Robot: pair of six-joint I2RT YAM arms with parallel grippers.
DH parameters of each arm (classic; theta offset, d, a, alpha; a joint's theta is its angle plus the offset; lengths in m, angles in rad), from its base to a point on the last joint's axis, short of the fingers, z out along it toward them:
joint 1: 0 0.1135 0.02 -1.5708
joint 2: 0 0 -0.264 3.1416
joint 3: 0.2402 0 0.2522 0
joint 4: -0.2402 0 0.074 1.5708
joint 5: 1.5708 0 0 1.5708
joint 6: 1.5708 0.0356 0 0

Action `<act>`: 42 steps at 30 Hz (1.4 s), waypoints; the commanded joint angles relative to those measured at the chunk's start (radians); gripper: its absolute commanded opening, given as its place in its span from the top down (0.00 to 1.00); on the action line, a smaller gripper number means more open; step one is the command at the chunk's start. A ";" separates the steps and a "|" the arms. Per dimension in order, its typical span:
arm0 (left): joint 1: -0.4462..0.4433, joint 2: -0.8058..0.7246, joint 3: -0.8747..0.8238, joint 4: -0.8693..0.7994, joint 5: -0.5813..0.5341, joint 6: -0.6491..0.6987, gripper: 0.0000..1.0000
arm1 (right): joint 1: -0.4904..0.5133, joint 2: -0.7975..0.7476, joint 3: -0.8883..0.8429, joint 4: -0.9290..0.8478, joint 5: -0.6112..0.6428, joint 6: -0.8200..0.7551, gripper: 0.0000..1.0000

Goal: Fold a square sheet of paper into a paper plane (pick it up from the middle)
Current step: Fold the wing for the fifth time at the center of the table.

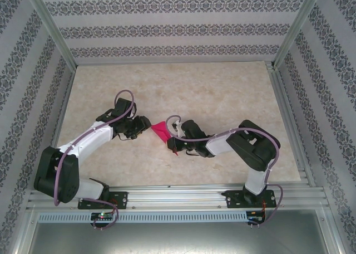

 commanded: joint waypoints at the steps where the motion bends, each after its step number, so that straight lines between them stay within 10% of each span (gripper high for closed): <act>1: 0.010 0.009 -0.019 0.026 0.026 0.016 0.48 | -0.022 0.039 0.033 0.027 -0.090 0.075 1.00; 15: 0.004 0.017 -0.049 0.091 0.072 0.012 0.50 | -0.099 0.137 -0.062 0.388 -0.195 0.407 1.00; 42: -0.136 0.272 0.005 0.459 0.170 -0.014 0.69 | -0.156 0.151 -0.112 0.326 -0.163 0.586 1.00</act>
